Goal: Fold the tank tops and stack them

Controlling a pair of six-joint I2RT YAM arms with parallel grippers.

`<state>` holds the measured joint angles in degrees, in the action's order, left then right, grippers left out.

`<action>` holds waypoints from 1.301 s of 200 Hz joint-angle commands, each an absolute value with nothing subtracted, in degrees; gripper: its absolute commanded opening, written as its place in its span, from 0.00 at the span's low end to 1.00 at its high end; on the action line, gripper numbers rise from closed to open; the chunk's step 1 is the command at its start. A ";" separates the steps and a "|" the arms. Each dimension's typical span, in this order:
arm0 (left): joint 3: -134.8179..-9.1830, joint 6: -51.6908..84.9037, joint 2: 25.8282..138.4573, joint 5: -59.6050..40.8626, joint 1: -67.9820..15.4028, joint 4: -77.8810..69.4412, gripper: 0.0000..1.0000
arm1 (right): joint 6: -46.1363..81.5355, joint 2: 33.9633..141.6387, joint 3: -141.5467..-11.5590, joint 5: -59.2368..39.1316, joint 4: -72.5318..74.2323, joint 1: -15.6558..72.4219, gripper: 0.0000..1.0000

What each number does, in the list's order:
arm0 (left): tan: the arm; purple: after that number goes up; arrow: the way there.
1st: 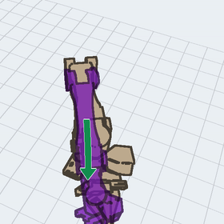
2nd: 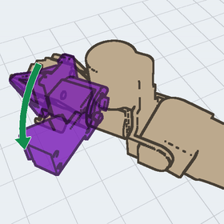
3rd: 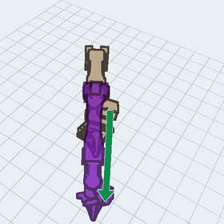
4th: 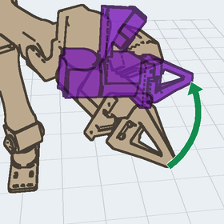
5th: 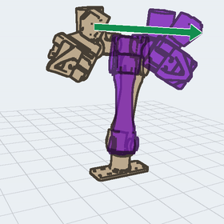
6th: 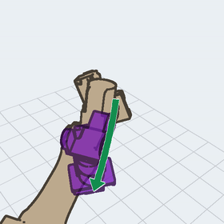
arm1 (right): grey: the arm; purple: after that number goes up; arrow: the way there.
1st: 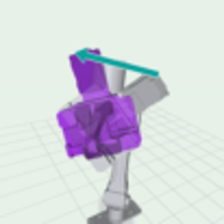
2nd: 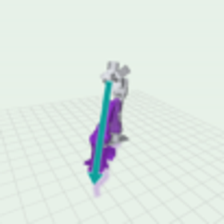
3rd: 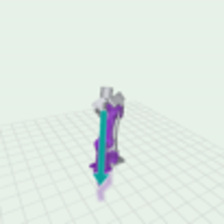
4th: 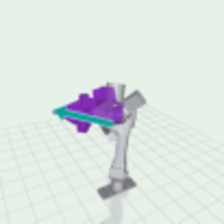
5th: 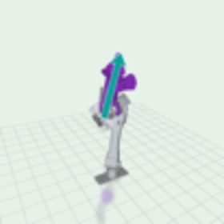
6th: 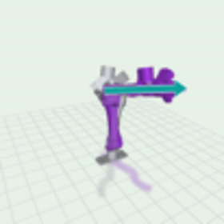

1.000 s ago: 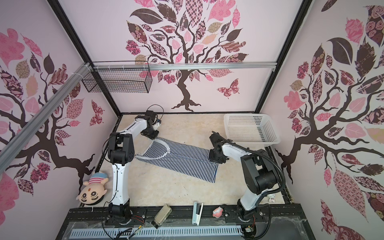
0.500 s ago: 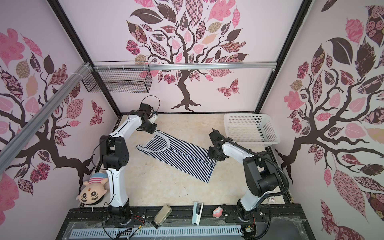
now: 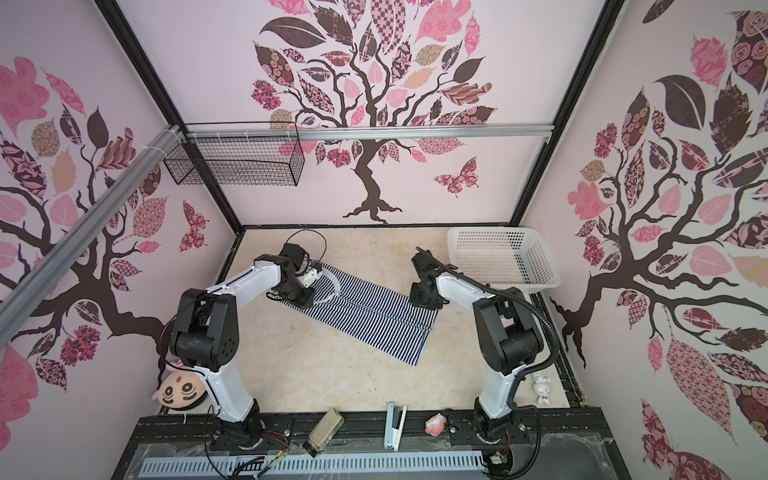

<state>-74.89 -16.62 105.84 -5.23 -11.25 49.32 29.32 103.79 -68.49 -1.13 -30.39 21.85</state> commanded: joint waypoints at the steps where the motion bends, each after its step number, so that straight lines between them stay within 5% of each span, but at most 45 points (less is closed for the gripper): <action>1: -74.60 -17.15 105.87 -4.90 -11.25 45.04 0.28 | 28.60 105.98 -70.71 -0.49 -31.62 21.90 0.34; 166: -82.29 -17.18 117.60 1.05 -11.10 48.81 0.28 | 29.22 111.47 -69.12 0.75 -29.51 21.89 0.33; 260: -113.48 -17.16 136.34 3.38 -11.42 59.29 0.28 | 37.01 97.92 -53.67 -2.33 -26.48 28.62 0.33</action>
<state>-106.37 -17.50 130.72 1.85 -11.35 57.28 33.15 99.24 -56.55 -1.80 -21.96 24.49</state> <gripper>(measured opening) 0.281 0.326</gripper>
